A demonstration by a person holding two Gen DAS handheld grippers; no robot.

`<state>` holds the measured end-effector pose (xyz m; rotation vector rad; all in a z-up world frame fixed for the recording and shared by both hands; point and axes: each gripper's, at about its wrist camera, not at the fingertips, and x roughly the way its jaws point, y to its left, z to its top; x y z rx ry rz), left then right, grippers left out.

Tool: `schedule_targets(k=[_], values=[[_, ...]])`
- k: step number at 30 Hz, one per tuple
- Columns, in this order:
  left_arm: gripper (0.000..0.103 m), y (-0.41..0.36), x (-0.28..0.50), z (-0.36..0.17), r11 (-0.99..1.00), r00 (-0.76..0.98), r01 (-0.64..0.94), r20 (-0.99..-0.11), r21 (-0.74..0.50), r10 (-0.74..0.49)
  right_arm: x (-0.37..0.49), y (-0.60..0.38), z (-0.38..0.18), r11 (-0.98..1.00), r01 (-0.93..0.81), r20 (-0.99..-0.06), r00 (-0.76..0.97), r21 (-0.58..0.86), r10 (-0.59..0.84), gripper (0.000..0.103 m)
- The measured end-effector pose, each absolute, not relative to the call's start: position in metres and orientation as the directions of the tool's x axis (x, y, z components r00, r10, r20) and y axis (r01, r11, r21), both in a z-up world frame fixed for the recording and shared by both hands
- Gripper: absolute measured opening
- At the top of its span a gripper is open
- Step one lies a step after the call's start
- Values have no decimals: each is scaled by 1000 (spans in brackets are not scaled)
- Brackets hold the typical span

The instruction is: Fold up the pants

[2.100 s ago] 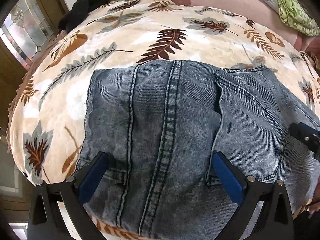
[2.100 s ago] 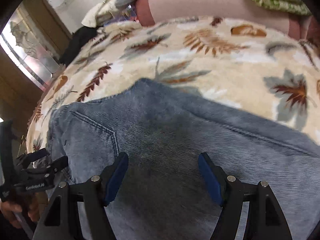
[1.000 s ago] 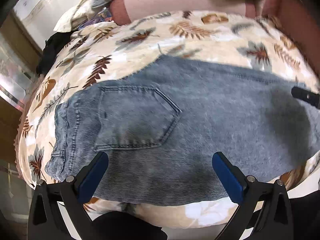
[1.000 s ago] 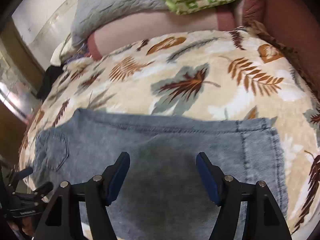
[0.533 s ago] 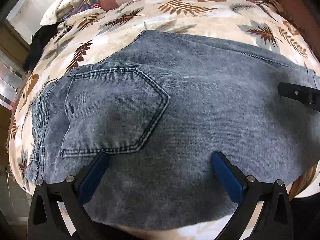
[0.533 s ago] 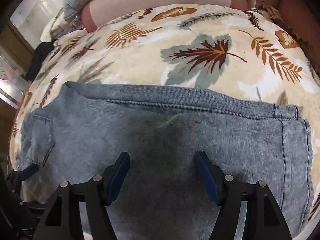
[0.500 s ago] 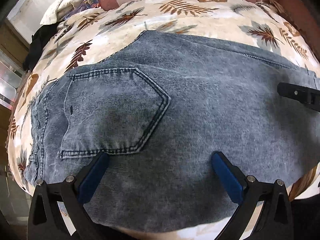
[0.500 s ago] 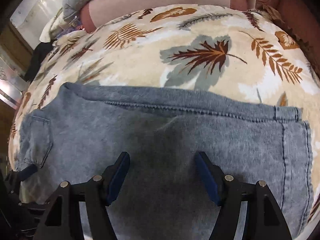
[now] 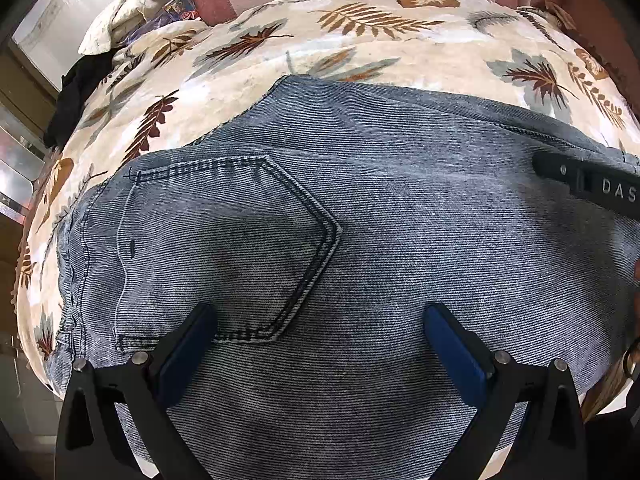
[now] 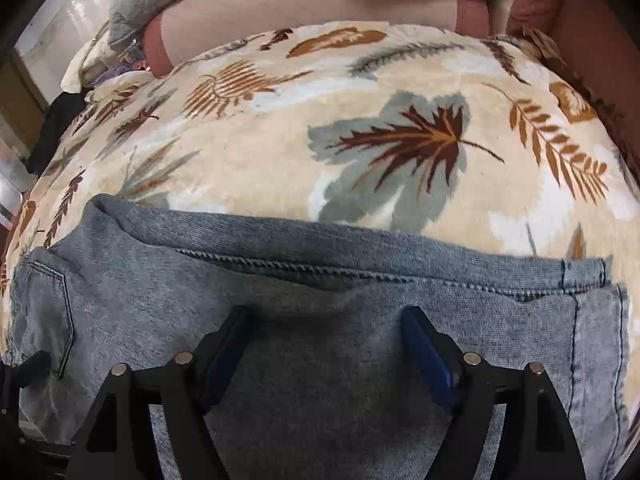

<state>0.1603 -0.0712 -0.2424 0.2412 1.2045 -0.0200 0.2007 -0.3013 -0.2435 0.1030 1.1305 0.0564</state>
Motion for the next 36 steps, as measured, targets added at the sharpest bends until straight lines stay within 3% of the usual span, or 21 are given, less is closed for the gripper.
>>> schedule_targets(k=[7, 10, 16, 17, 18, 21, 25, 29, 33, 36], values=[[103, -67, 138, -222, 974, 398, 140, -911, 181, 112, 186, -366, -204, 955, 94, -807, 561, 281, 182, 82], [103, -65, 138, -210, 978, 421, 137, -903, 159, 88, 171, -393, -198, 942, 147, -806, 567, 302, 170, 82], [103, -52, 148, -212, 977, 415, 77, -897, 199, 150, 146, -435, -197, 941, 220, -827, 555, 255, 94, 80], [103, -49, 148, -214, 976, 413, 68, -896, 207, 162, 144, -442, -202, 941, 240, -843, 533, 237, 76, 74], [103, -45, 148, -215, 975, 413, 56, -894, 217, 175, 145, -447, -207, 941, 253, -859, 507, 226, 70, 59], [103, -34, 149, -221, 974, 403, 20, -894, 226, 199, 150, -462, -220, 934, 297, -890, 454, 197, 43, 27], [103, -26, 157, -236, 975, 375, 17, -906, 221, 199, 156, -477, -222, 918, 328, -883, 468, 222, 47, 18], [103, -26, 160, -235, 975, 377, 23, -905, 221, 197, 168, -485, -226, 904, 369, -878, 479, 218, 16, 2], [103, -9, 157, -216, 981, 396, -2, -901, 194, 179, 171, -473, -217, 910, 378, -867, 496, 172, -42, 5], [103, 24, 147, -189, 984, 446, -42, -878, 171, 172, 165, -445, -195, 941, 286, -811, 584, 180, -22, 8]])
